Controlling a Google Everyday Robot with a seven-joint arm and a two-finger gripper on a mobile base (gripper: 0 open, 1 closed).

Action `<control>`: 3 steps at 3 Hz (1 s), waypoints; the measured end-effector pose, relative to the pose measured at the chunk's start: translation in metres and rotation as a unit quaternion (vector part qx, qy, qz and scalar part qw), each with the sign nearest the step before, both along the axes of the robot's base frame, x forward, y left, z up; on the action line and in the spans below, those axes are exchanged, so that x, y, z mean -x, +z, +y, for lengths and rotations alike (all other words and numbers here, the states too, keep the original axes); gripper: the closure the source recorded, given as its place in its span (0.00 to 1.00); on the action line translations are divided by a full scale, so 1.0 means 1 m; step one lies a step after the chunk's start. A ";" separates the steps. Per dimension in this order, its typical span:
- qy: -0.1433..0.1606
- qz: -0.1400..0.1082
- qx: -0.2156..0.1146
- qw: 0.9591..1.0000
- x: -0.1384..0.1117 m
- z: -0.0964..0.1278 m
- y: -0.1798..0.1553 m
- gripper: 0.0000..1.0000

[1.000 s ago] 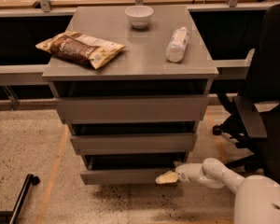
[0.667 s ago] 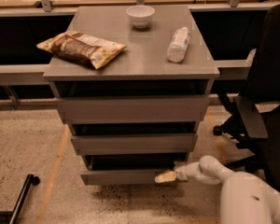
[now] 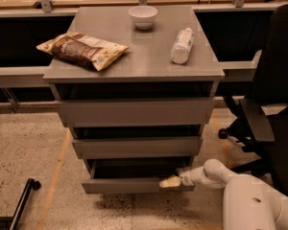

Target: Open bottom drawer

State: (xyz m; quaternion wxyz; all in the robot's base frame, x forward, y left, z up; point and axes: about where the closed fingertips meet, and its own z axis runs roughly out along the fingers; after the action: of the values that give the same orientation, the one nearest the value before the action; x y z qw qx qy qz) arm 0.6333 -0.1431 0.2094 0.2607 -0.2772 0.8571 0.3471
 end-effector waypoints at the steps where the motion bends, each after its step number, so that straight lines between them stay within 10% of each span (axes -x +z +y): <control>1: 0.011 0.061 0.016 0.998 0.025 -0.003 -0.014 0.41; 3: 0.032 0.125 0.026 0.991 0.053 -0.008 -0.021 0.71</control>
Offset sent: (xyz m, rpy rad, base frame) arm -0.1562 -0.0434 -0.0365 -0.1393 0.7171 0.1175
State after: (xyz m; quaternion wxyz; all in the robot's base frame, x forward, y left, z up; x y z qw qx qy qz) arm 0.5801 -0.1513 0.1882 0.1334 -0.2655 0.8826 0.3644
